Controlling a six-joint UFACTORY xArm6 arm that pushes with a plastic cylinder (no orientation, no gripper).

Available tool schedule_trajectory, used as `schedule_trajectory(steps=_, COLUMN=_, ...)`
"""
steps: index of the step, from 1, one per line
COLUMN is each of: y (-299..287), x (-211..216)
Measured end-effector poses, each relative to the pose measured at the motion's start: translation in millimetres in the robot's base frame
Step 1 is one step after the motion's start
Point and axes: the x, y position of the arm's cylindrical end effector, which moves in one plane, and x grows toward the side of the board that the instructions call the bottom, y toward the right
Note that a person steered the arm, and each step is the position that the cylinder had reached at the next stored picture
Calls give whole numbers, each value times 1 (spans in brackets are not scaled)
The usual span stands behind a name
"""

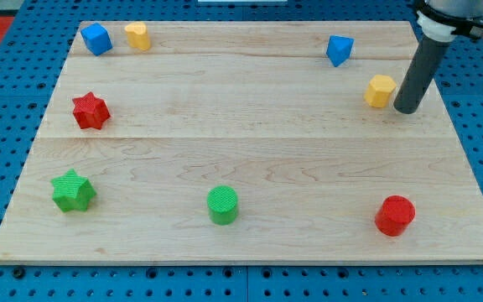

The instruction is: Keep red circle on bottom left to yellow hexagon

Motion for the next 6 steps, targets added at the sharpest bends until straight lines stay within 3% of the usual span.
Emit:
schedule_trajectory(steps=2, y=-62, x=-24)
schedule_trajectory(steps=4, y=-53, x=-38)
schedule_trajectory(steps=5, y=-9, x=0)
schedule_trajectory(steps=6, y=27, x=82)
